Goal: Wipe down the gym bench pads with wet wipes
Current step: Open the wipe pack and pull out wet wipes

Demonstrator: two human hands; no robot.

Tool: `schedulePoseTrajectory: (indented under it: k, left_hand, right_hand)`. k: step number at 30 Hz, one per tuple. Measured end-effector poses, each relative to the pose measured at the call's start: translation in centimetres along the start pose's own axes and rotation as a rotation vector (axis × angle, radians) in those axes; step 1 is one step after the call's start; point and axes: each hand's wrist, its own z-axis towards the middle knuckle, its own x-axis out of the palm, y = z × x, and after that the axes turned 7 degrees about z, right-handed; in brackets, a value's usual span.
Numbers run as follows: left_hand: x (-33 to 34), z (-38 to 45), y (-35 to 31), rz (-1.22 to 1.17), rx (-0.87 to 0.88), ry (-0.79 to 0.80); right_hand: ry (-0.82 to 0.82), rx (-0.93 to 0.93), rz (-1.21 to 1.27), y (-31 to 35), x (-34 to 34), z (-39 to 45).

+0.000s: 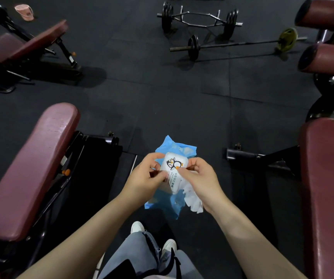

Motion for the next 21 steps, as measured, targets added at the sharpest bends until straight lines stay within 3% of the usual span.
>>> schedulePoseTrajectory:
  k: [9,15,21]
  left_hand:
    - [-0.9,0.7,0.4,-0.022,-0.198,0.044]
    - [-2.5,0.9,0.7,-0.32,-0.301,0.229]
    - [-2.8,1.0,1.6,-0.3,-0.335,0.283]
  right_hand:
    - [0.038,0.007,-0.142,-0.1,0.5,0.2]
    - [0.135,0.118,0.141,-0.5,-0.1,0.2]
    - [0.304,0.187,0.152,-1.2,-0.4,-0.6]
